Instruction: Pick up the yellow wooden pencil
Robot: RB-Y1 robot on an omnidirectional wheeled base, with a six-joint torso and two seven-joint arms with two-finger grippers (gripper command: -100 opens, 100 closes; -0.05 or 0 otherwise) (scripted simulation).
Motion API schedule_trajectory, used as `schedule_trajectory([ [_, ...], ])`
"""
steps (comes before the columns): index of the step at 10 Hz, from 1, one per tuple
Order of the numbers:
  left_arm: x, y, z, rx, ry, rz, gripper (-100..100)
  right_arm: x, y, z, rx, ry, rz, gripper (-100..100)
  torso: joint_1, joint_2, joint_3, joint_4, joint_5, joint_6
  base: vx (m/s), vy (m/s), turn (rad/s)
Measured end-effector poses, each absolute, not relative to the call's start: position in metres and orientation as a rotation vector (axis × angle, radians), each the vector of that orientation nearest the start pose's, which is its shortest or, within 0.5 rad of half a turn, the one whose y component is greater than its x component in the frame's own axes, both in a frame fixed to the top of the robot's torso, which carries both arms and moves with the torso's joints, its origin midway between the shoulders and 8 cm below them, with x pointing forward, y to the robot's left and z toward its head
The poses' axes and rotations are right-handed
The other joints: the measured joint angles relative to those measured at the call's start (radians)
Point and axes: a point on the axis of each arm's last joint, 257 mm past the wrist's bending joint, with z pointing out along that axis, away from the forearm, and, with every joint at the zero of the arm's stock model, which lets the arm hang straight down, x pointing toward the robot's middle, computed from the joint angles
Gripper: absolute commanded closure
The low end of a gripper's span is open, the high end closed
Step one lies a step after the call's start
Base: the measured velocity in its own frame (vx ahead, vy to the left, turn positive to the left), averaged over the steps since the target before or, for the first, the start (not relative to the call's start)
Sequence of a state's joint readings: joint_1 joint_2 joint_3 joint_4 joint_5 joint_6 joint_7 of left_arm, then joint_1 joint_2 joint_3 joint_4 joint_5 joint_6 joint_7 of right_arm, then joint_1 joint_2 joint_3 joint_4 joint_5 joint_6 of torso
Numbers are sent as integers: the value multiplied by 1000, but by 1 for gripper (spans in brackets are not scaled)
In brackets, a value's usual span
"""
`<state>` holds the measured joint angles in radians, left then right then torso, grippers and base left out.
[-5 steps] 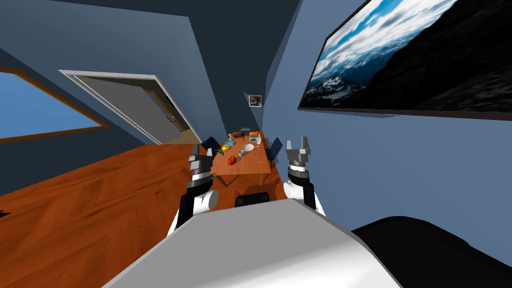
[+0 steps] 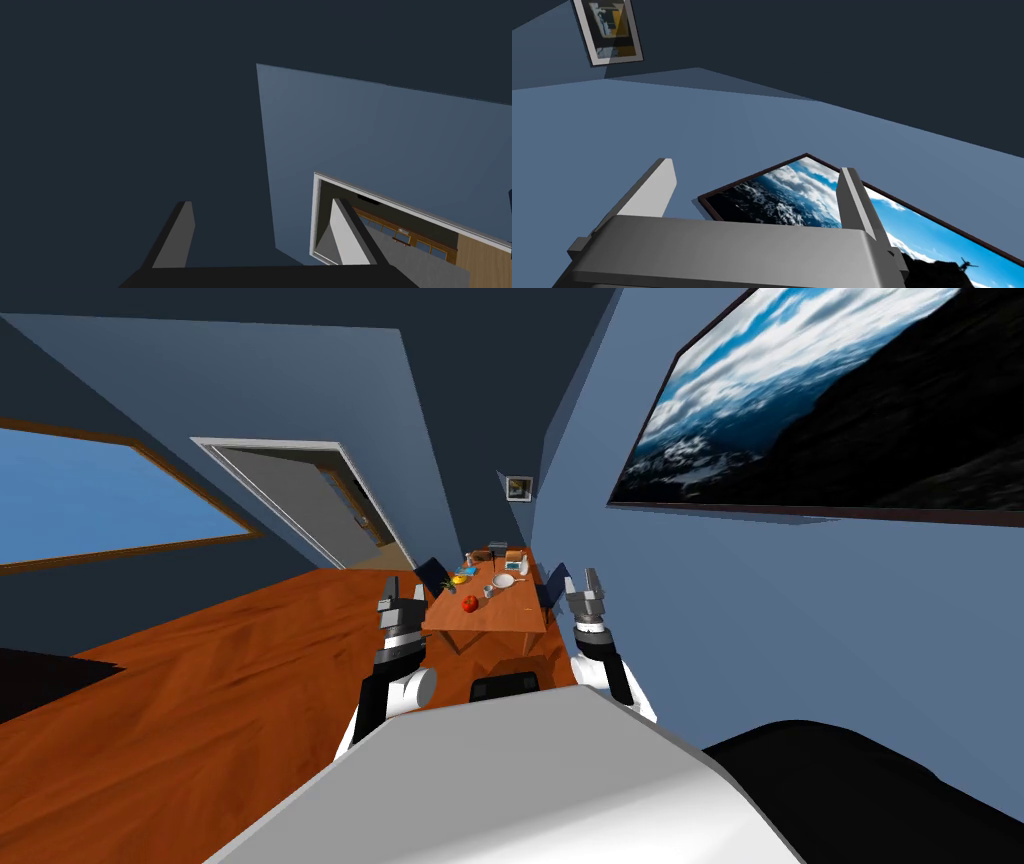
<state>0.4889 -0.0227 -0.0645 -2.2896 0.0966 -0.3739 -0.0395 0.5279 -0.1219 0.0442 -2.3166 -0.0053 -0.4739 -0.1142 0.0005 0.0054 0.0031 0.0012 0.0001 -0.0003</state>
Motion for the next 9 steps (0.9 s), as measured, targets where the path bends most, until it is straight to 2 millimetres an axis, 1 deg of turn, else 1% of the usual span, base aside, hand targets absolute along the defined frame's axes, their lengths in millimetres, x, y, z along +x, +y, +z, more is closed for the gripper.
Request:
schedule_trajectory([
  [3, 365, 270, 7, -811, 627, -1376, 0, 358, -244, -28, 618, 891, 1360, -100, -1, 1, 1, 0, 0, 0, -94, 8, 259],
  [4, 365, 270, 7, -811, 627, -1376, 0, 361, -239, -48, 610, 962, 1322, -100, -1, 1, 1, 0, 0, 0, -69, 9, 83],
  [5, 365, 270, 7, -812, 627, -1376, 0, 362, -241, -61, 607, 1002, 1300, -100, -1, 0, 0, 0, 0, 1, -61, 18, 205],
  [6, 365, 270, 7, -812, 627, -1376, 0, 362, -243, -78, 599, 1058, 1271, -100, -1, -1, 0, 0, 0, 0, -72, 23, 307],
  [7, 365, 270, 7, -811, 627, -1376, 0, 360, -241, -99, 584, 1126, 1236, -100, 0, -1, 0, 0, 0, 0, -55, 10, 133],
  [8, 365, 270, 7, -812, 627, -1376, 0, 362, -242, -108, 575, 1162, 1215, -100, -1, -2, -1, 0, 0, 1, -47, 8, 261],
  [9, 365, 270, 7, -811, 627, -1376, 0, 362, -244, -126, 565, 1217, 1183, -100, -1, -2, -1, 0, 0, 0, -64, 12, 382],
])
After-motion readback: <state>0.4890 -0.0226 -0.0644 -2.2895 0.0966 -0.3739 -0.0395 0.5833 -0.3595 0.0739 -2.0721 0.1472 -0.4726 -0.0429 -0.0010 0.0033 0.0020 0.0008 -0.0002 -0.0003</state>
